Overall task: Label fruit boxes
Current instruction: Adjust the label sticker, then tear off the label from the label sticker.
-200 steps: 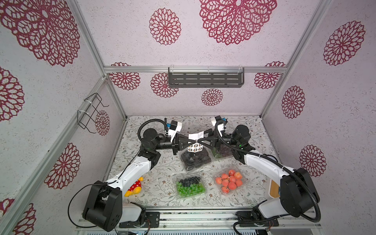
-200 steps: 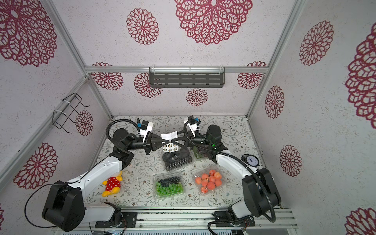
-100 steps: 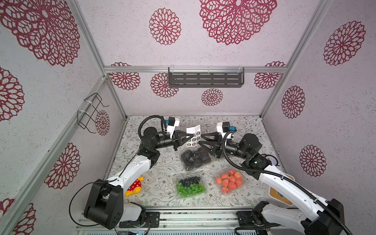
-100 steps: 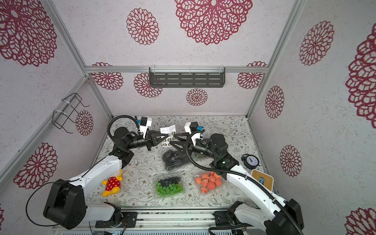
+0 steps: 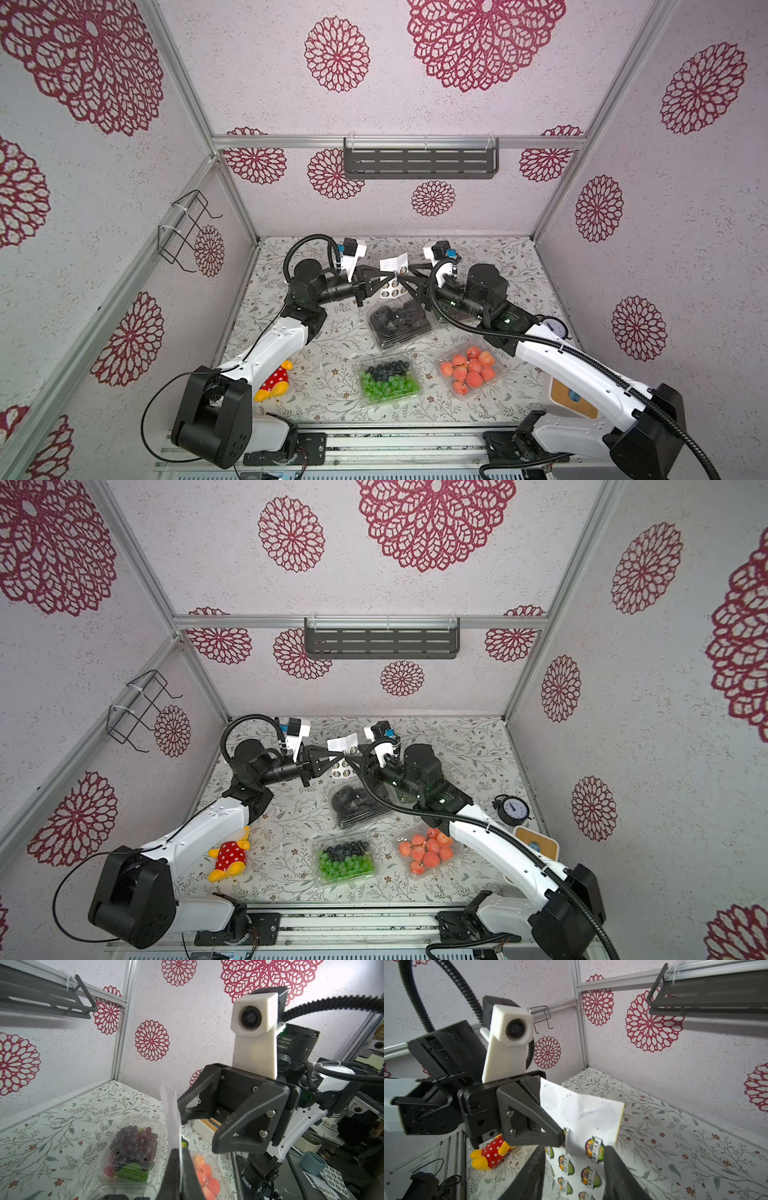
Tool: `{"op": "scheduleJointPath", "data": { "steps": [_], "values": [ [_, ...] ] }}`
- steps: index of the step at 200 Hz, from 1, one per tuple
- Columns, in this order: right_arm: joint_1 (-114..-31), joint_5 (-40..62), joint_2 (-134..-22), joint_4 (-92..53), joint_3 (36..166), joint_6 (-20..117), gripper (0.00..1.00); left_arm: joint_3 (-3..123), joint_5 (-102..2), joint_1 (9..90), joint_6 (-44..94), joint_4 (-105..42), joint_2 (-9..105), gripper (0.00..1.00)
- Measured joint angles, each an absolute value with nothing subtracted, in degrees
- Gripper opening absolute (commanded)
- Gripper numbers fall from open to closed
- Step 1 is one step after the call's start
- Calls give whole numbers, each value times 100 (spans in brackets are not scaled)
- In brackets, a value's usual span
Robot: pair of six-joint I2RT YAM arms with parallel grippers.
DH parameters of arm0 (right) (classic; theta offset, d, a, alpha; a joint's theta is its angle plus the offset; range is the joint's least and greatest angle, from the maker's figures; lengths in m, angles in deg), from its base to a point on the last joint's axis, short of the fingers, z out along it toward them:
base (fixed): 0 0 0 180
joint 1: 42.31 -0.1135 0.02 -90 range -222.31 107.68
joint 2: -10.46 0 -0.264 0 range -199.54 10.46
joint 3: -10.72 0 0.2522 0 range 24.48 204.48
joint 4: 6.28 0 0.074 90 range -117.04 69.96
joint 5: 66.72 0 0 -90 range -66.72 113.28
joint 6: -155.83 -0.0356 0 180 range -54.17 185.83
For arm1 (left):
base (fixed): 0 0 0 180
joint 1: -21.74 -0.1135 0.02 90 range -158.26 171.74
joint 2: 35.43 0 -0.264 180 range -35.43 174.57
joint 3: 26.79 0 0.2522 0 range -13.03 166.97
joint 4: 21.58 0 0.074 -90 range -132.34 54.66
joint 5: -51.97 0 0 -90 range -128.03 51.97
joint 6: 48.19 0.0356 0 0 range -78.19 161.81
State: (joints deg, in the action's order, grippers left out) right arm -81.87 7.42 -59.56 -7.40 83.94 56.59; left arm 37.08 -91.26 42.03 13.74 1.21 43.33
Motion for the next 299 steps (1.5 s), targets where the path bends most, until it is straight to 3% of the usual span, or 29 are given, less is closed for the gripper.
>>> {"op": "scheduleJointPath", "data": {
  "steps": [18,80,158,216,261,293,299],
  "values": [
    [-7924,357,-5930,-576,8290,5508,34,3708,-9124,4203,1374,121,4333,0],
    [-8053,-287,-5961,-482,8248,5419,37,3708,-9122,4203,1374,95,4335,0],
    [-8051,-287,-6330,-489,8397,5419,32,3708,-9211,4203,1367,102,4342,0],
    [-8051,-294,-6435,-460,8513,5421,20,3708,-9264,4203,1369,121,4364,0],
    [-8051,-290,-6476,-451,8513,5404,0,3708,-9275,4203,1369,117,4388,0],
    [-8047,-237,-6476,-458,8513,5406,0,3708,-9273,4203,1369,119,4392,0],
    [-8040,-235,-6476,-456,8510,5404,0,3708,-9275,4203,1369,121,4399,6]
  ]
}}
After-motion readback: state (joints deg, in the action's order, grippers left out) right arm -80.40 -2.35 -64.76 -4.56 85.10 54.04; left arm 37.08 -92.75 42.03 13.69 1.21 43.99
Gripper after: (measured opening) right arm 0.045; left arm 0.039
